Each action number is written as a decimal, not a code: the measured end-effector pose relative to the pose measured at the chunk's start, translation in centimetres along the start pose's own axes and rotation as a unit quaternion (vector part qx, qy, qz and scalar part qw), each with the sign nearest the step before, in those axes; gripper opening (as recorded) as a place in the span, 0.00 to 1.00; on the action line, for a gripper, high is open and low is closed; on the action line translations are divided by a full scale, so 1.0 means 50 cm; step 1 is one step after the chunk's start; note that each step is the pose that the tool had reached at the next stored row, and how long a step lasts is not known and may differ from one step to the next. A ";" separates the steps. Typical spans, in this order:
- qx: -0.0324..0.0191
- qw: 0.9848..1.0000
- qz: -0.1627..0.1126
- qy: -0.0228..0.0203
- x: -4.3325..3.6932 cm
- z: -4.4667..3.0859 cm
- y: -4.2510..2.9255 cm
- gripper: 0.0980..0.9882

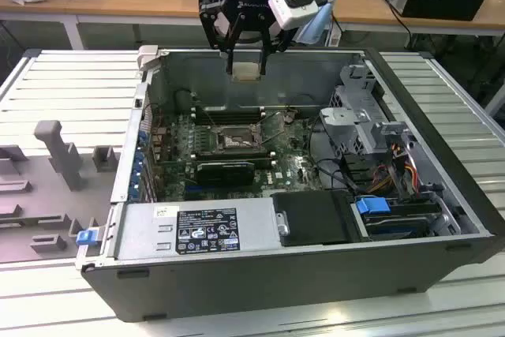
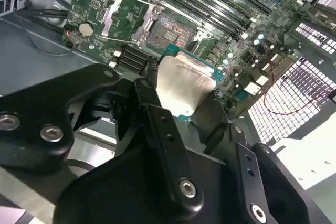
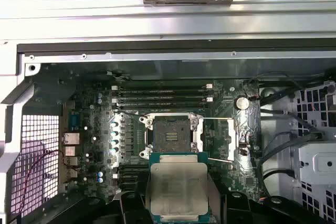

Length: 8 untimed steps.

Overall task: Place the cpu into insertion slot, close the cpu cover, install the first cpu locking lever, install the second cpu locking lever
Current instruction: 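Place the cpu into insertion slot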

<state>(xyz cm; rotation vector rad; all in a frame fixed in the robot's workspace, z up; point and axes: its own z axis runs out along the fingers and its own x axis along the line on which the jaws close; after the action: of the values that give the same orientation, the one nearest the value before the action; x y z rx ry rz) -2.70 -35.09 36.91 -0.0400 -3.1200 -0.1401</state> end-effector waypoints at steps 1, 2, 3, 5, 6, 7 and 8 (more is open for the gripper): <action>0.000 1.000 0.000 0.000 0.000 0.000 0.000 0.48; 0.000 1.000 0.003 0.000 0.000 0.000 0.000 0.48; 0.000 1.000 0.009 -0.001 0.000 0.000 0.000 0.48; 0.000 1.000 0.024 -0.002 0.000 0.000 0.000 0.48; -0.001 1.000 0.030 -0.003 0.000 0.000 0.000 0.48; -0.001 0.999 0.036 -0.003 0.000 0.000 0.000 0.48; -0.001 0.999 0.038 -0.003 0.000 0.000 0.000 0.48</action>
<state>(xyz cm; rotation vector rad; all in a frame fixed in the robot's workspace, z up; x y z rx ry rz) -2.69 -35.09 36.90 -0.1598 -3.1195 -0.1410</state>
